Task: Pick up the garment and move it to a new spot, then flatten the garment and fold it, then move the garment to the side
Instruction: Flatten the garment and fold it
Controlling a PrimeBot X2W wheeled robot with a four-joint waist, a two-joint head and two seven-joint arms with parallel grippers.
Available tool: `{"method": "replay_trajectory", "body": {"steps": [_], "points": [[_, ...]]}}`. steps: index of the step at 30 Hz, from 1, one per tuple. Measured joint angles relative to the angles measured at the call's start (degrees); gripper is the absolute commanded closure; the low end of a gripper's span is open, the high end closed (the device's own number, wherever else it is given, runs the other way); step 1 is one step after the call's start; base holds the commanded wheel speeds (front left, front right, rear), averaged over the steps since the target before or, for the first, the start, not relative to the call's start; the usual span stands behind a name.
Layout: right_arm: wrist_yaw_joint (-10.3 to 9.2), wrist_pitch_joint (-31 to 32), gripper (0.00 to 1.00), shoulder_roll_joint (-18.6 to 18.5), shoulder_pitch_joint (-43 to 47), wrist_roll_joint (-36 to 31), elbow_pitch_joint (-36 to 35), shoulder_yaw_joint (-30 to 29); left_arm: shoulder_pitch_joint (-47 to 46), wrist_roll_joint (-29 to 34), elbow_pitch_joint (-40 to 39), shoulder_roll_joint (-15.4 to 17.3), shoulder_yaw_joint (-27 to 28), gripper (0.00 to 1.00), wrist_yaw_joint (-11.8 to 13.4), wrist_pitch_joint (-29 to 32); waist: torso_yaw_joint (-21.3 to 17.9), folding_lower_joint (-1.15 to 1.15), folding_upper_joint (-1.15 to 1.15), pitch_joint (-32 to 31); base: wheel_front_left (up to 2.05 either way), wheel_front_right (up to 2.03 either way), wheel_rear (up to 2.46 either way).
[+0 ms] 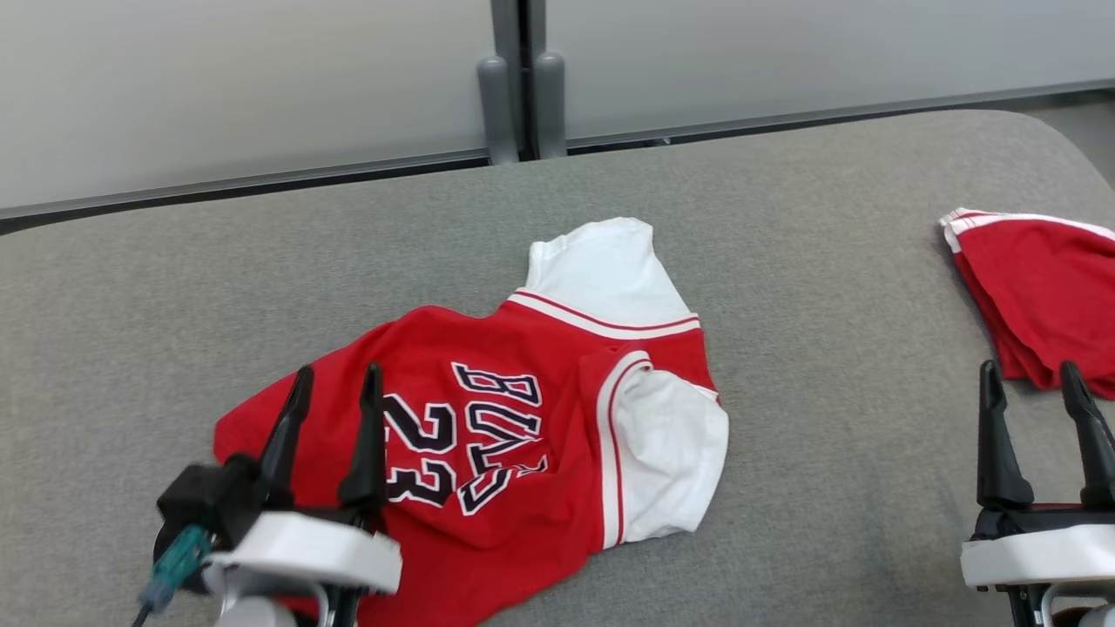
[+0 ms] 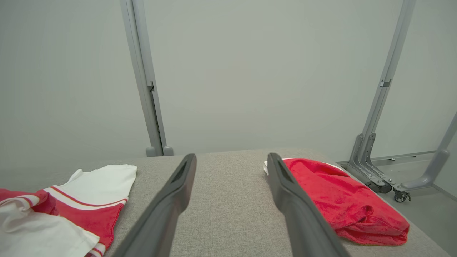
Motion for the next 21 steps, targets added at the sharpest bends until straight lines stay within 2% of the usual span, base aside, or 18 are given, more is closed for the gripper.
{"method": "replay_trajectory", "body": {"steps": [4, 10, 16, 21], "points": [[0.00, 0.0, 0.00, 0.0, 0.7, -0.3, -0.2, -1.3, 10.1, 7.5, -5.0, -1.4, 7.0, 0.00, -0.3, -0.1, 3.4, 0.00, 0.00, -1.4, 0.00, 0.00, 0.00], [0.00, 0.0, 0.00, -0.2, 1.9, -1.0, 1.1, -2.0, 18.1, 14.5, -5.8, -5.3, 16.2, 0.00, -5.2, -0.1, 8.1, 0.00, 0.00, -4.0, 0.00, 0.00, 0.00], [0.00, 0.0, 0.00, -0.1, 4.2, -1.7, 3.0, -2.0, 22.8, 19.7, -4.7, -8.0, 22.7, 0.00, -10.2, -0.1, 10.7, 0.00, 0.00, -7.6, 0.00, 0.00, 0.00], [0.00, 0.0, 0.00, -0.1, 5.0, -1.8, 4.0, -1.7, 24.3, 22.7, -4.5, -9.4, 25.8, 0.00, -12.3, -0.1, 11.8, 0.00, 0.00, -9.2, 0.00, 0.00, 0.00]]}}
